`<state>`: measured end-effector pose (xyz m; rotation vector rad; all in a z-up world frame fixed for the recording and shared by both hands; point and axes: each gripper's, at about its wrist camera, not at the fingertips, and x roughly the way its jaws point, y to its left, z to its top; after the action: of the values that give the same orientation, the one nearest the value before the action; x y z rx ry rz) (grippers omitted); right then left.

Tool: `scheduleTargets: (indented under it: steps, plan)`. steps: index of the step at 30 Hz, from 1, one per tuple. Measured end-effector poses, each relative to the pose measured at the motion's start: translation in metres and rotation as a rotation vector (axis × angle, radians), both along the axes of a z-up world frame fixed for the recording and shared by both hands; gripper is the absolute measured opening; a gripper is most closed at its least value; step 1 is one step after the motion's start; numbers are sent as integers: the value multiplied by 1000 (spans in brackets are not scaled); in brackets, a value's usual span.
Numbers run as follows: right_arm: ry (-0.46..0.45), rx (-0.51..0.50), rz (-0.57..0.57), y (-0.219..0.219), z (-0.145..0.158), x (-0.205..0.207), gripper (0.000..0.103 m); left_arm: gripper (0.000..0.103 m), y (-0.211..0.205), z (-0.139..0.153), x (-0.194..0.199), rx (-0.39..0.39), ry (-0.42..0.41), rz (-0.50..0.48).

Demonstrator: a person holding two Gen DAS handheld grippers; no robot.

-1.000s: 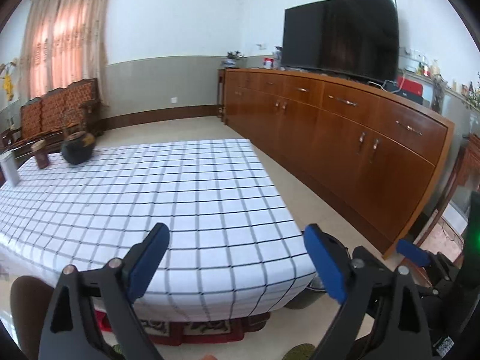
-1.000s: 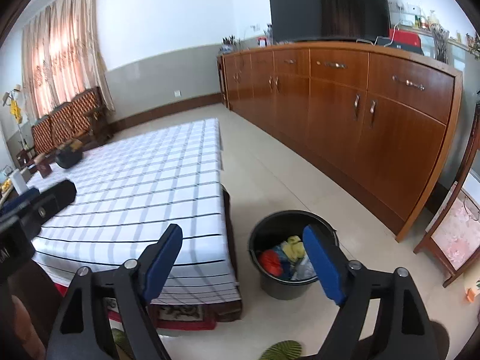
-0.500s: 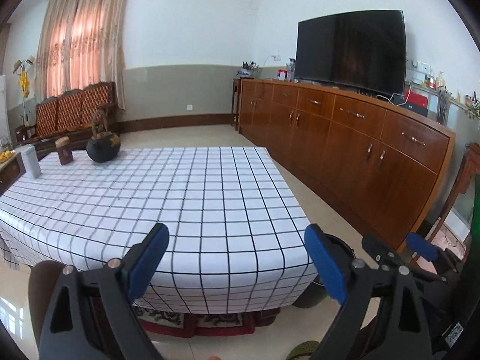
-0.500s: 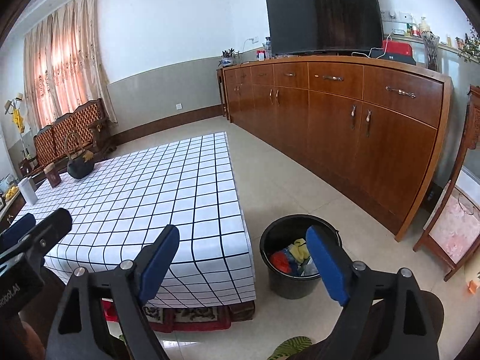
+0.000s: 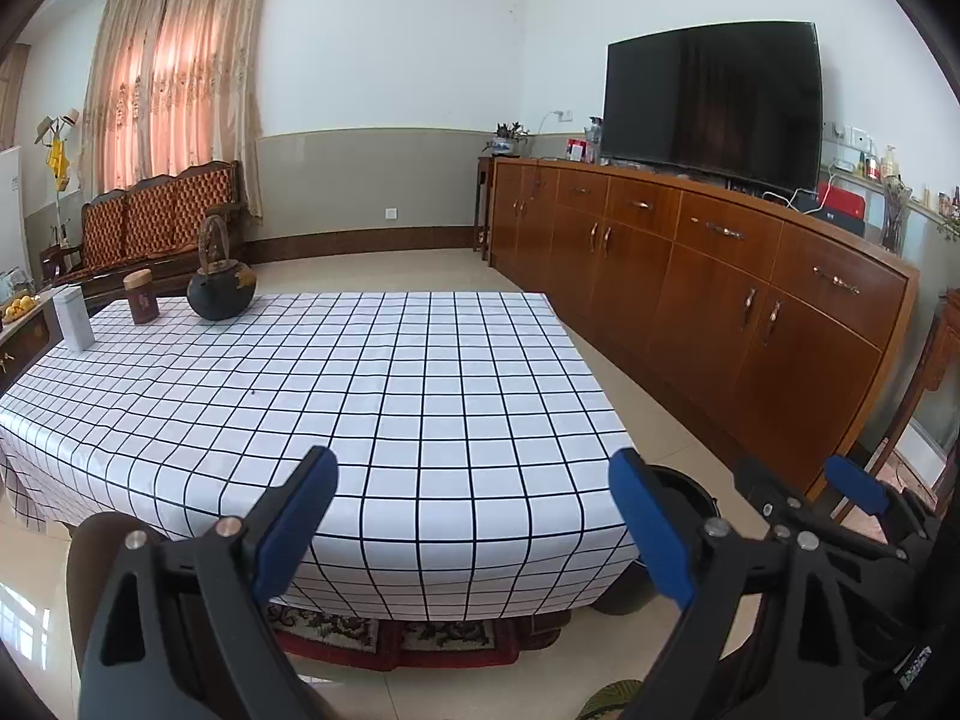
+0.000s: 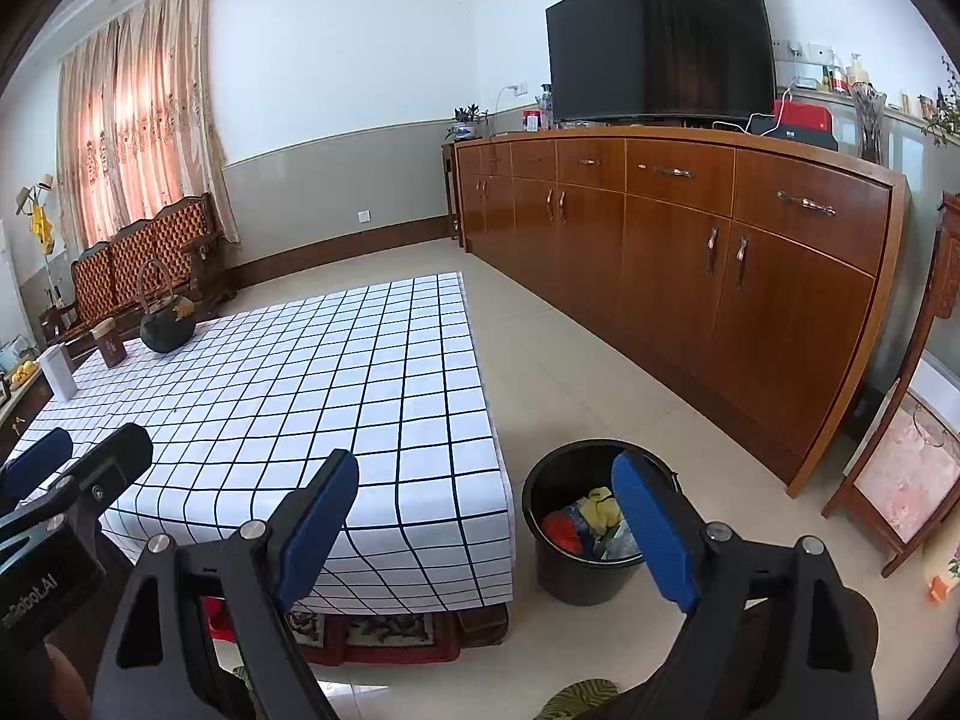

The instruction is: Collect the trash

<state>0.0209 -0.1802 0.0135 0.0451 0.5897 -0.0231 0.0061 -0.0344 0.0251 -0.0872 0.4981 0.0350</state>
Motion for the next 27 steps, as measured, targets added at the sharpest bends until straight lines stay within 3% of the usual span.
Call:
scheduleTargets:
  steps: [27]
  plan:
    - [-6,4,-23,-7,1,1,88,93,-5,0,1,24,7,-9]
